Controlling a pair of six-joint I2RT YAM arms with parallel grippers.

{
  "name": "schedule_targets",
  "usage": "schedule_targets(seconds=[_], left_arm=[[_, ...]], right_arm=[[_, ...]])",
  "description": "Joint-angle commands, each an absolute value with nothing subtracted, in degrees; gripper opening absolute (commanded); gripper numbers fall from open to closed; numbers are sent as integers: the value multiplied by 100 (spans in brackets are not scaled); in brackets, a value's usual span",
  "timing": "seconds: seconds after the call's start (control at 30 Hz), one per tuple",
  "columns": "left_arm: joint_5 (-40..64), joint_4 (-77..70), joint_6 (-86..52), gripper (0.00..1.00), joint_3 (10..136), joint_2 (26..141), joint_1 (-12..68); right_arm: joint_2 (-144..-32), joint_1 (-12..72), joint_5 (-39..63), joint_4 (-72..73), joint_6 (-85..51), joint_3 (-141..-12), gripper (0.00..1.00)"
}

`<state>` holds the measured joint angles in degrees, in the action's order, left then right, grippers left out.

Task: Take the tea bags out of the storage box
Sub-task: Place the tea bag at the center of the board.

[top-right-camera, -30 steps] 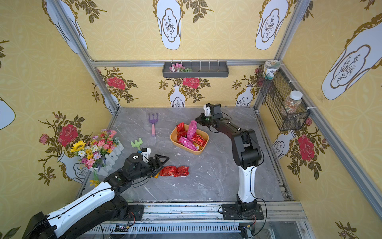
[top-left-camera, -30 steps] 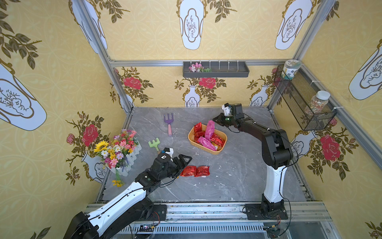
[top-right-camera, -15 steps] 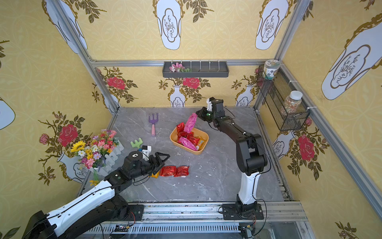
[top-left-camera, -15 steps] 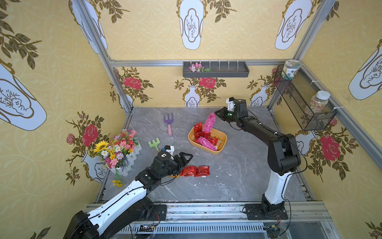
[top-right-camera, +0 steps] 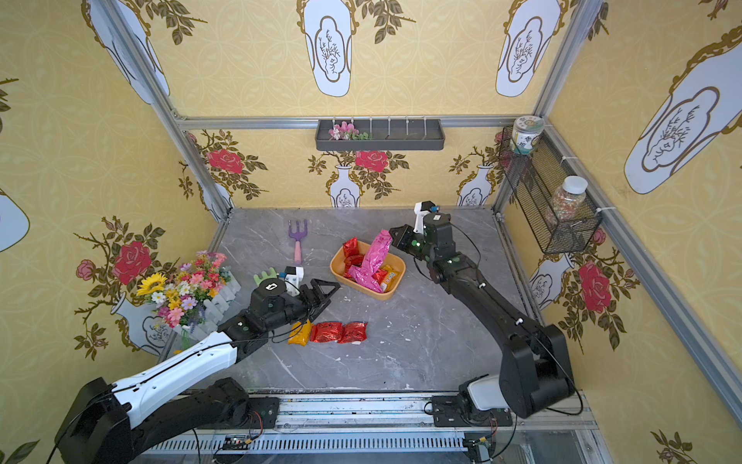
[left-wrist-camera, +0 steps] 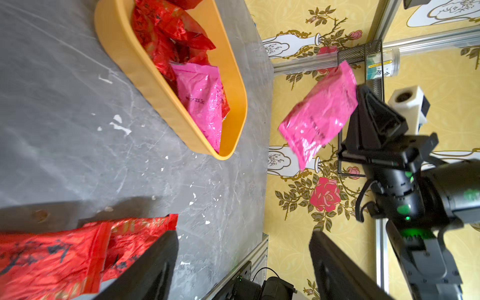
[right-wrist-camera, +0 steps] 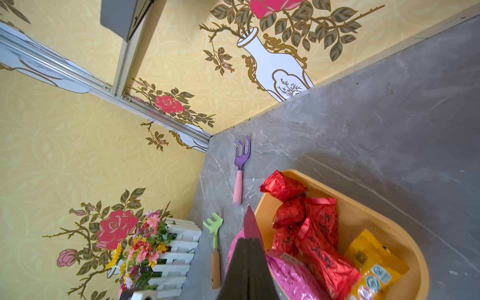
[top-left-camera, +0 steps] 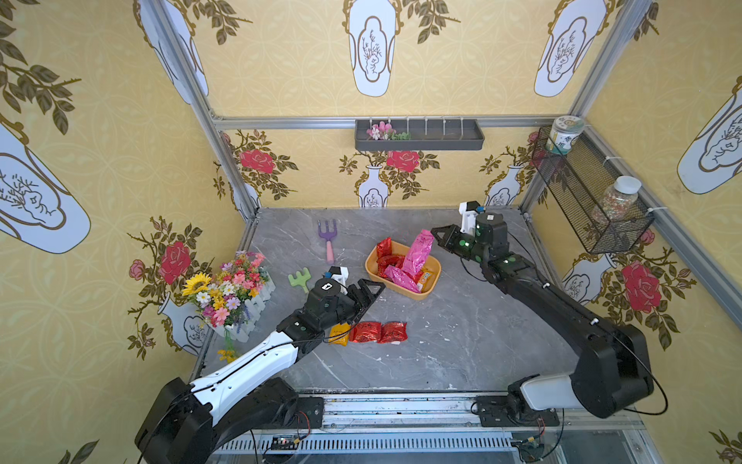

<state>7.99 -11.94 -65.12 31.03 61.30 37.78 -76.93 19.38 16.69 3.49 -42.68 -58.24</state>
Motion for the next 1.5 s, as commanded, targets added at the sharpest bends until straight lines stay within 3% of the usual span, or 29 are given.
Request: schedule_targets(seconds=[0.0,0.4,0.97,1.47], left_arm=[[1028,-2001,-6621,85,3211,6476,3787],[1232,-2845,-6952,85,3138,7000,3842],[1087,-2934,-7141,86,2437,6377,3842],[975,-2891,-7172,87,2163,6067,3841]], right_arm=[[-7112,2105,974,68,-4176,-5369,0],[-5556,2976,-78,-35,-4678,-3299,0],[-5368,3558,-973,1069,-5151,-1809,0],[-6160,4165,-1529,2455,-5470,-1259,0]])
